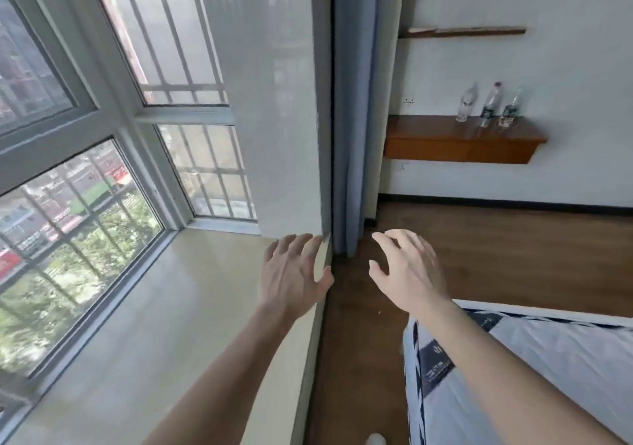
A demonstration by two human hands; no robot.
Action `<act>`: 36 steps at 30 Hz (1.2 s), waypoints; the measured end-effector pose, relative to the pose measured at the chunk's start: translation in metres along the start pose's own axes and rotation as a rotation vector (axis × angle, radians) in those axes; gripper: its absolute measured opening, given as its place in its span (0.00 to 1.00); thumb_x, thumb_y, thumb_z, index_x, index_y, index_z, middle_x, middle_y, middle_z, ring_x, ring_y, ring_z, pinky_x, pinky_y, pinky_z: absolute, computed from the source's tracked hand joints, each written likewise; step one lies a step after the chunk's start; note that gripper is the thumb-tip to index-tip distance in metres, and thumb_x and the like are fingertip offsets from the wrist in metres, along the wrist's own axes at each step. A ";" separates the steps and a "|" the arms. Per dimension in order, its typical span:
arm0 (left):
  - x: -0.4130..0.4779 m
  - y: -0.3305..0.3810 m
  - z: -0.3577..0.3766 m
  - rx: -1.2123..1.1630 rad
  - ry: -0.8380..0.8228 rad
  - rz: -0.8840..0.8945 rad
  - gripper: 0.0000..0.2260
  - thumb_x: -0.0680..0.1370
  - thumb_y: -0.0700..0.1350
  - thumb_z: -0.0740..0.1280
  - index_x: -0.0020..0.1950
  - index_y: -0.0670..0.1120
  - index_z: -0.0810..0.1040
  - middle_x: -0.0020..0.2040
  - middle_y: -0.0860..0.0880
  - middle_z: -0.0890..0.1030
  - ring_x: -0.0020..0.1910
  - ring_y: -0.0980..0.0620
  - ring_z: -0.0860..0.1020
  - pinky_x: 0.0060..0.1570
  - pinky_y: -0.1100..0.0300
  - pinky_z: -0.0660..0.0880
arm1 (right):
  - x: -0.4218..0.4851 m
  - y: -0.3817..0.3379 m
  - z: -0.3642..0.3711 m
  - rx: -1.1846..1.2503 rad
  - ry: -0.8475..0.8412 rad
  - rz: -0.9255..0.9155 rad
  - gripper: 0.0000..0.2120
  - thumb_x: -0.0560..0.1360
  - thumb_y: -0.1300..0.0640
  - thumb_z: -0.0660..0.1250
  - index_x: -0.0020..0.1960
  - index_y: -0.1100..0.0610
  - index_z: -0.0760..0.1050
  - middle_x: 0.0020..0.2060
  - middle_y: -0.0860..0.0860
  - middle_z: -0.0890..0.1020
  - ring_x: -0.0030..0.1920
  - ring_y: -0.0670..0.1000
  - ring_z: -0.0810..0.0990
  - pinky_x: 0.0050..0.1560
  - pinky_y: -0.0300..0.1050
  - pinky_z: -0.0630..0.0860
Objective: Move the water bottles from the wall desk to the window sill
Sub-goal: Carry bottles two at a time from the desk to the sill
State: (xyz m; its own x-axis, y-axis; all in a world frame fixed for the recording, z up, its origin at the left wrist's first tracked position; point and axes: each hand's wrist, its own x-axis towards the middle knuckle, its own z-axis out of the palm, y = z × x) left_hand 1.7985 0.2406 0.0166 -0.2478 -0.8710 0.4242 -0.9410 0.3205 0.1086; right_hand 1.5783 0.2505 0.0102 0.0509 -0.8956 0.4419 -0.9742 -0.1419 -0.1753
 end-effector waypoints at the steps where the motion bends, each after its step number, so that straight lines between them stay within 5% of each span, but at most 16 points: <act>1: 0.018 0.004 0.011 0.001 -0.007 0.007 0.24 0.72 0.58 0.64 0.66 0.50 0.75 0.62 0.50 0.80 0.61 0.45 0.77 0.62 0.47 0.72 | 0.013 0.013 0.008 0.002 0.007 0.013 0.20 0.71 0.49 0.68 0.61 0.54 0.78 0.55 0.53 0.80 0.58 0.57 0.78 0.59 0.53 0.75; 36: 0.535 0.085 0.268 -0.023 -0.164 0.219 0.24 0.74 0.61 0.59 0.64 0.50 0.77 0.61 0.51 0.80 0.61 0.46 0.78 0.59 0.48 0.74 | 0.407 0.319 0.168 -0.125 -0.081 0.263 0.22 0.74 0.45 0.65 0.65 0.51 0.76 0.58 0.52 0.80 0.58 0.55 0.78 0.63 0.53 0.74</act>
State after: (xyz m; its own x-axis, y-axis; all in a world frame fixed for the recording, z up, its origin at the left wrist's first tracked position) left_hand 1.5237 -0.2979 0.0123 -0.4805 -0.8281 0.2888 -0.8559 0.5145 0.0512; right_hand 1.3252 -0.2299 -0.0135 -0.1946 -0.9262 0.3228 -0.9755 0.1485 -0.1622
